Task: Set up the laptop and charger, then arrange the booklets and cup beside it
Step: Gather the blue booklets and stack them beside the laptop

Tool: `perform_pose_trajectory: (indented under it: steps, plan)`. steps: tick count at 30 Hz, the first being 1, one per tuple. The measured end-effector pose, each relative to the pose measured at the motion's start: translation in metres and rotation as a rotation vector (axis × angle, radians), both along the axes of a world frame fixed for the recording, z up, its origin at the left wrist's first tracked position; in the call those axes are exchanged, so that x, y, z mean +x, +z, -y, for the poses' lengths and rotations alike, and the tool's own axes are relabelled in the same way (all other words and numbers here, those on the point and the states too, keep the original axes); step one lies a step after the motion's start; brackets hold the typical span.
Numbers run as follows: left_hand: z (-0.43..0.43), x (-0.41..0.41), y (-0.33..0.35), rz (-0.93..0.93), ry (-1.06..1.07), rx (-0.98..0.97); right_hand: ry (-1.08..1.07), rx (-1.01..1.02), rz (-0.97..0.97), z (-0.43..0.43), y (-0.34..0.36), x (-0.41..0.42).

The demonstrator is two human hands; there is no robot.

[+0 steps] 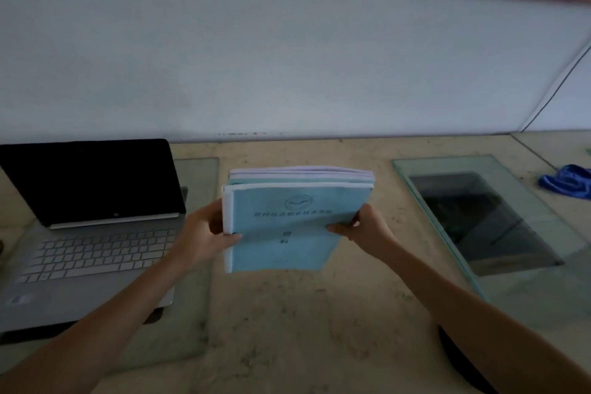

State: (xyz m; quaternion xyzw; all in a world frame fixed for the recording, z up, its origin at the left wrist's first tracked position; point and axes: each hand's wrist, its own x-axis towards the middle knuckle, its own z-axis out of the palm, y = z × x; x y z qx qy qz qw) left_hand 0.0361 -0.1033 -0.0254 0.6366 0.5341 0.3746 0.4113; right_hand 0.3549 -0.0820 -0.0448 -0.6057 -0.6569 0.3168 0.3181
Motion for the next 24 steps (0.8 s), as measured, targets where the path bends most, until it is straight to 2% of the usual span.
perform_pose_trajectory:
  steps: [8,17,20,24]
  plan:
    - [-0.006,0.006,-0.036,0.018,0.207,-0.018,0.036,-0.023,0.073,-0.002,-0.014,-0.012]
    - [-0.006,0.004,-0.052,-0.149,0.117,-0.056,0.170,-0.079,0.138,-0.001,-0.015,-0.017]
    - [-0.008,-0.004,-0.054,-0.173,-0.005,-0.082,0.233,-0.132,0.179,-0.003,-0.015,-0.015]
    - [-0.017,-0.023,-0.055,-0.334,-0.139,-0.191,0.307,-0.272,0.277,-0.006,-0.019,-0.012]
